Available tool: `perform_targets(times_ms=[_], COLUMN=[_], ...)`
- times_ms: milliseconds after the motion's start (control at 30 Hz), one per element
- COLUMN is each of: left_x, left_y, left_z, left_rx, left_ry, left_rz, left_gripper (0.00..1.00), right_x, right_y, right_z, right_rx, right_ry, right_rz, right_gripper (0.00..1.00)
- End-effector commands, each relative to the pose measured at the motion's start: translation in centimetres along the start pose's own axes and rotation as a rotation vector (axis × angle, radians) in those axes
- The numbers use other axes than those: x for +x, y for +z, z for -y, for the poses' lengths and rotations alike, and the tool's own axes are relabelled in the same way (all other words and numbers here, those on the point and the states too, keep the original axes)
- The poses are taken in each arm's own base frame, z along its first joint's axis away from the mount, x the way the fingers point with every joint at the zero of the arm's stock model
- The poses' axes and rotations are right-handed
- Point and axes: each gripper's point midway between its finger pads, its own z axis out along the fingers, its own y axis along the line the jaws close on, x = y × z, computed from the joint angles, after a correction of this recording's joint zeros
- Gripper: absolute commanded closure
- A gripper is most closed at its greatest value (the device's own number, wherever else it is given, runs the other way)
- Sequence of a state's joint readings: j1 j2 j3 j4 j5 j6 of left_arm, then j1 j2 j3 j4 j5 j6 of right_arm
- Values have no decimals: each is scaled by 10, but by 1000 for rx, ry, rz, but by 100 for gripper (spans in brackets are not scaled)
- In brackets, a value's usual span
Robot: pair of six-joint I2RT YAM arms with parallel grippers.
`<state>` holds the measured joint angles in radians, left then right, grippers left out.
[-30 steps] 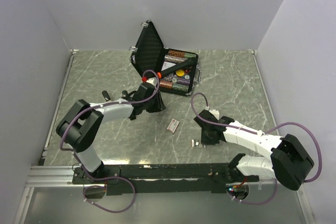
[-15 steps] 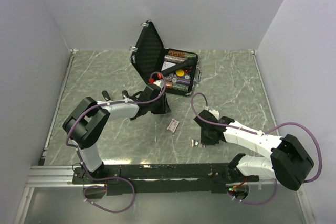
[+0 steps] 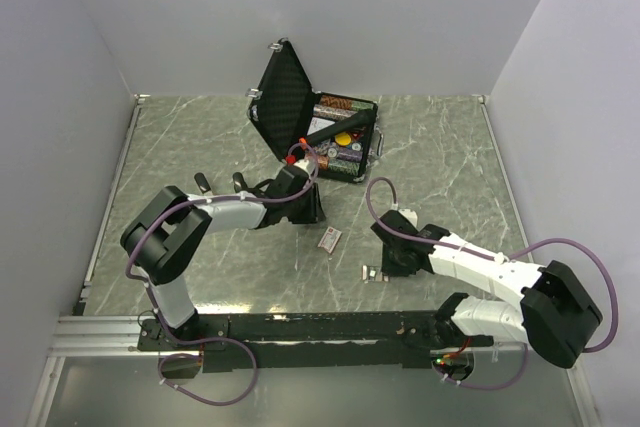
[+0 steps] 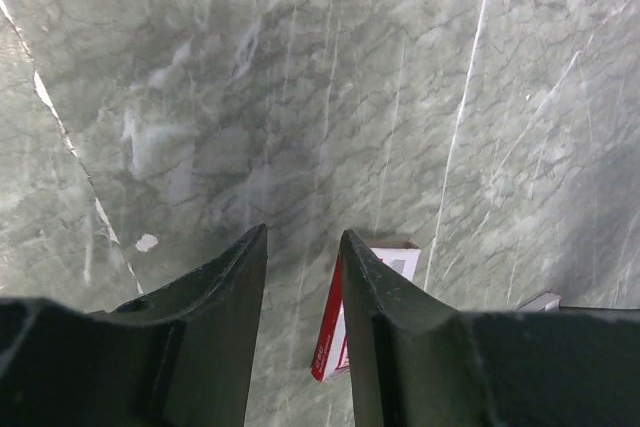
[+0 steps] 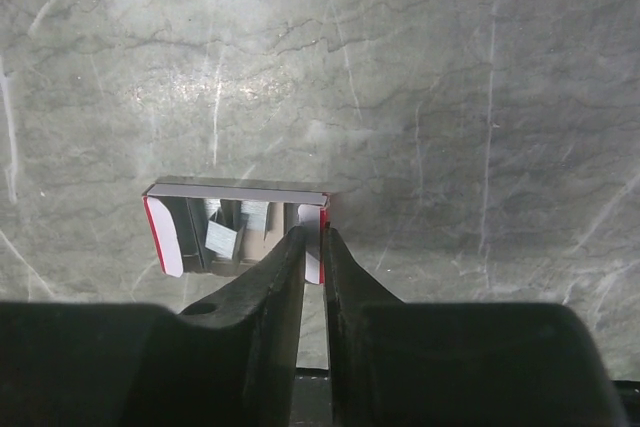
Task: Unload the staples from the stapler
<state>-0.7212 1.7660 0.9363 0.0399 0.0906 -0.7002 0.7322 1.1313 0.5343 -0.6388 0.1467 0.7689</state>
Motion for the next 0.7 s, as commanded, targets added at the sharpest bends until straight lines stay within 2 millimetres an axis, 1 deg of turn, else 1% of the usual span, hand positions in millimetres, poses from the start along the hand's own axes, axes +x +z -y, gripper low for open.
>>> perform_targets(times_ms=[0,233,333,467,667], left_x=[-8,-3,4,16,38], left_y=[-5,-2,1,5,9], left_z=[15,21,20,21,21], left_rx=[44,54,48,49,69], left_ry=[19,36,49,68,105], left_rz=[26,4,-14,-43,-98], left_gripper=[59,58,58,59,59], right_x=[0,2,1,0,-2], right_y=[3,7,7,7,6], right_z=[-5,-6,-6,-7,-7], right_rx=[-31,-32,-32,-38,-38], right_ry=[20,16,13,11,3], right_rz=[8,-2,0,5,16], right_gripper=[79,78,80,83,92])
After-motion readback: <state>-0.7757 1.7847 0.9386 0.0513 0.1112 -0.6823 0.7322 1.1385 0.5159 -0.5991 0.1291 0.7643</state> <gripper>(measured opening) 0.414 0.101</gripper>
